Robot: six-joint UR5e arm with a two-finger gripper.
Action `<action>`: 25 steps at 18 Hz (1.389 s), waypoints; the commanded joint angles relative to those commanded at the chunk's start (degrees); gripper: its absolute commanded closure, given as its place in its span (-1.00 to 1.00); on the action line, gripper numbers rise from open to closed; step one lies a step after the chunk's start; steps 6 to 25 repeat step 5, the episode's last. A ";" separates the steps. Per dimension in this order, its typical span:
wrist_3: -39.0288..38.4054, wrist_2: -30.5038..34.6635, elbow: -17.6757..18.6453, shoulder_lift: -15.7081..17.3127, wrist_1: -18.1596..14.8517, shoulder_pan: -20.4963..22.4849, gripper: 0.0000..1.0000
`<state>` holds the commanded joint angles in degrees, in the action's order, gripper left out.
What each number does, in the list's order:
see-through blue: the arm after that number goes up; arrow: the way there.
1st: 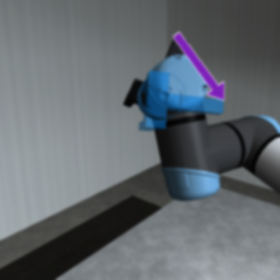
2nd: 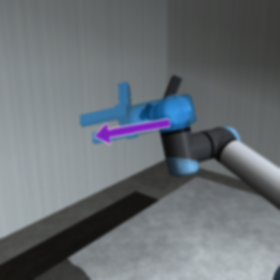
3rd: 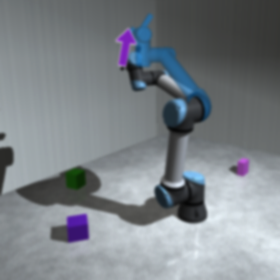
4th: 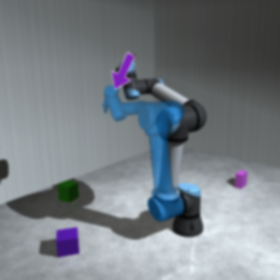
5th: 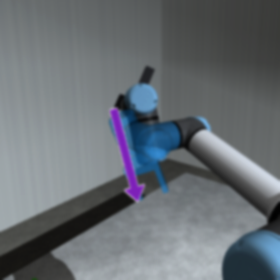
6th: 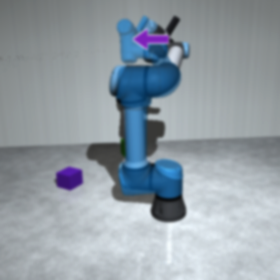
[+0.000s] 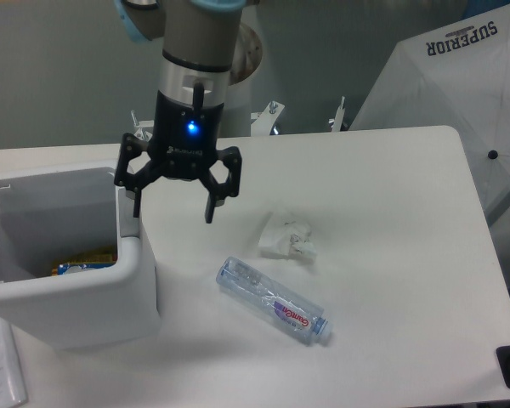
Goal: Open the trash can
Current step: 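Push the lid edge further to swing the lid open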
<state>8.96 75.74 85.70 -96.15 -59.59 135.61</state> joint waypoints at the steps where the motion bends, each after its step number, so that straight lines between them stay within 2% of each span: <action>1: 1.83 2.90 -0.18 -0.09 0.00 0.27 -1.00; 4: 9.21 11.78 0.43 -0.62 -0.61 0.27 -1.00; 5: 10.10 12.67 0.52 -0.70 -0.70 0.36 -1.00; 25: 10.10 12.67 0.52 -0.70 -0.70 0.36 -1.00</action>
